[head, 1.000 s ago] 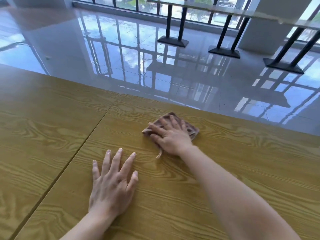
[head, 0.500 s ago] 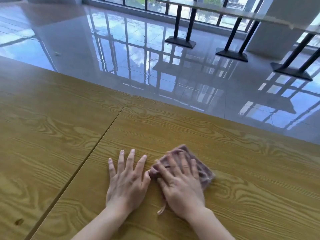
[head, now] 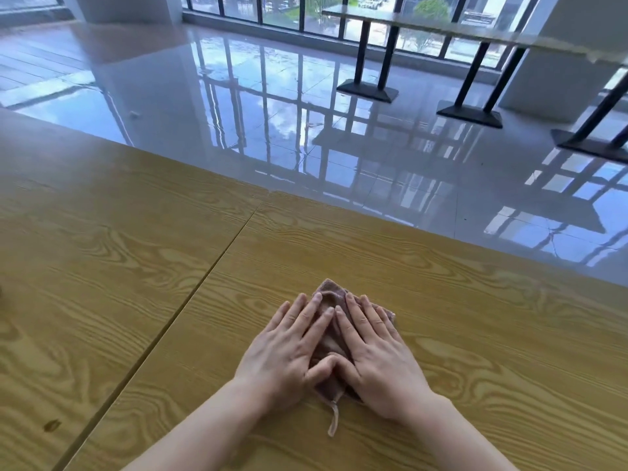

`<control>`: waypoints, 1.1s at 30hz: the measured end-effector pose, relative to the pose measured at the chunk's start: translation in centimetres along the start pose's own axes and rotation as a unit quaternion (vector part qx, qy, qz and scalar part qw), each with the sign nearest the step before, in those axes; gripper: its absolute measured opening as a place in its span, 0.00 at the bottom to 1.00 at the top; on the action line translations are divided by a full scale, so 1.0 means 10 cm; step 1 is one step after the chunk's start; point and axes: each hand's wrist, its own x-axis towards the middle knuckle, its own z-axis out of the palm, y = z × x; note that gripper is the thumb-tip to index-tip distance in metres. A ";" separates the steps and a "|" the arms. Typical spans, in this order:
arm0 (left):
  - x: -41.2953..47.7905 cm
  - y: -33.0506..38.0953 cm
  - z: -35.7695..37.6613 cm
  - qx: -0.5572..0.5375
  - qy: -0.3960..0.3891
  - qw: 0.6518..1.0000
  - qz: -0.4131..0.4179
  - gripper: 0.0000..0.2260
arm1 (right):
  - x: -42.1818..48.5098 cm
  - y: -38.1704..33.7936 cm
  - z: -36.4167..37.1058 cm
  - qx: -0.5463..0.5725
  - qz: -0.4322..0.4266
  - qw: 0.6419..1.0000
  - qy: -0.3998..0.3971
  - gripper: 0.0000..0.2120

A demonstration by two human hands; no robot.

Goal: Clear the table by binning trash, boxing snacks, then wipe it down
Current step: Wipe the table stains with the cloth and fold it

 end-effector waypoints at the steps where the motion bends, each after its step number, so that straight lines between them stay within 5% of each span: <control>1: -0.01 -0.05 0.01 0.011 -0.011 1.000 0.002 0.35 | 0.03 0.05 0.00 -0.007 -0.020 1.000 -0.007 0.36; 14: 0.27 -0.59 -0.07 0.072 -0.057 0.994 -0.067 0.37 | 1.00 0.13 -0.15 -0.018 -0.097 0.994 -0.047 0.37; 33: 0.96 -1.69 -0.23 0.066 0.013 0.998 -0.007 0.37 | 2.11 -0.03 -0.21 0.006 -0.050 0.998 -0.022 0.38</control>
